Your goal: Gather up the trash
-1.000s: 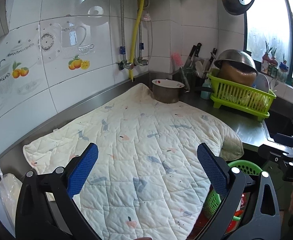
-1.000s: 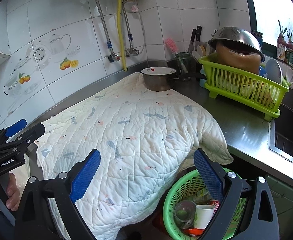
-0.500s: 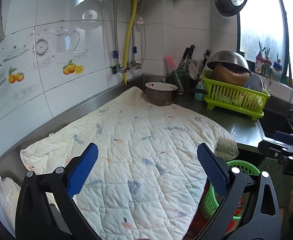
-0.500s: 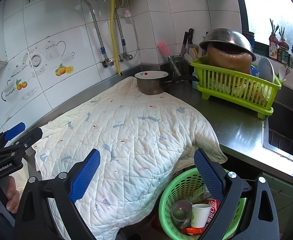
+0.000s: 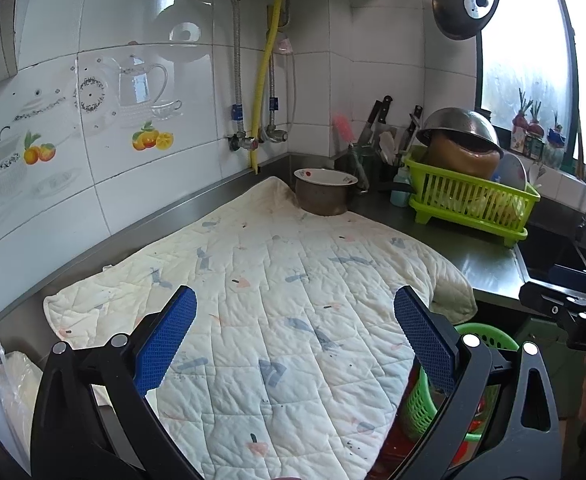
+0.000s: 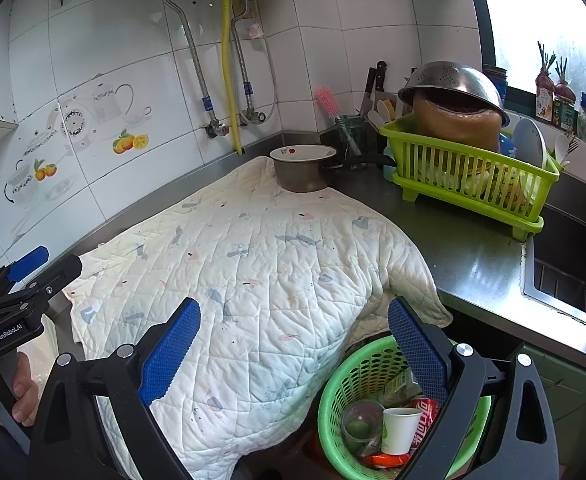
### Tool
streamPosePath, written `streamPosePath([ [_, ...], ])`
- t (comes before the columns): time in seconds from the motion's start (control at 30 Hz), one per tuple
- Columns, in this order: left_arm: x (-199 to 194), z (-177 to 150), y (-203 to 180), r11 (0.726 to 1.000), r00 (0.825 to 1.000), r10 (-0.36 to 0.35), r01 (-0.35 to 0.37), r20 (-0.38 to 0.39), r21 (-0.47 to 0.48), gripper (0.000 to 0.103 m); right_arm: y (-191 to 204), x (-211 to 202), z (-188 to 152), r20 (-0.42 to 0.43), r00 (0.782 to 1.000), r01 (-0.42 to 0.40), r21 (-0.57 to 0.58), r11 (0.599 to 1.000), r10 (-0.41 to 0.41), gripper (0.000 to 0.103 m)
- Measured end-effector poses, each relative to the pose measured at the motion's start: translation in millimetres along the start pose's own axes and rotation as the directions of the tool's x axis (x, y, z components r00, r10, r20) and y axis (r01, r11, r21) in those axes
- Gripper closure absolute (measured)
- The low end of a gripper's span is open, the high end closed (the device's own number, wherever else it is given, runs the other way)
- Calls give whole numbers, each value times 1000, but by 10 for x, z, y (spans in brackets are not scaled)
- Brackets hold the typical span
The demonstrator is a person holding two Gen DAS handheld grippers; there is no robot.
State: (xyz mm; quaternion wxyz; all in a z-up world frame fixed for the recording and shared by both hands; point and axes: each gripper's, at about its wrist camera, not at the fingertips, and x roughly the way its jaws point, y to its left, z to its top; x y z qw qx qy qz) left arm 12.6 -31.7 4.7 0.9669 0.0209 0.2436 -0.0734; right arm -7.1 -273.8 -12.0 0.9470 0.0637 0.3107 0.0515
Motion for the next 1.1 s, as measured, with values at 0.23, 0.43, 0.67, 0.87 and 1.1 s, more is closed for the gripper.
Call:
streamPosePath([
  [0.23,-17,-4,-5,1000,1000,3,-3,6,-1,5,6,-3,4,-3,1000,-1,0,1000,1,11],
  [0.43,-20,3,-4,1000,1000,7,-7,9,2,5,17,-9,20,-2,1000,-3,0,1000,3,11],
  [0.67,-28,13,-23,1000,1000,2,-2,21,11,5,13,-6,24,-2,1000,-3,7,1000,3,11],
  [0.87,4,20,-17,1000,1000,0,0,11,12,5,-4,-5,6,-2,1000,-7,10,1000,7,11],
  [1.1,2,13,-8,1000,1000,6,-6,14,9,5,5,13,-15,1,1000,-12,10,1000,12,11],
])
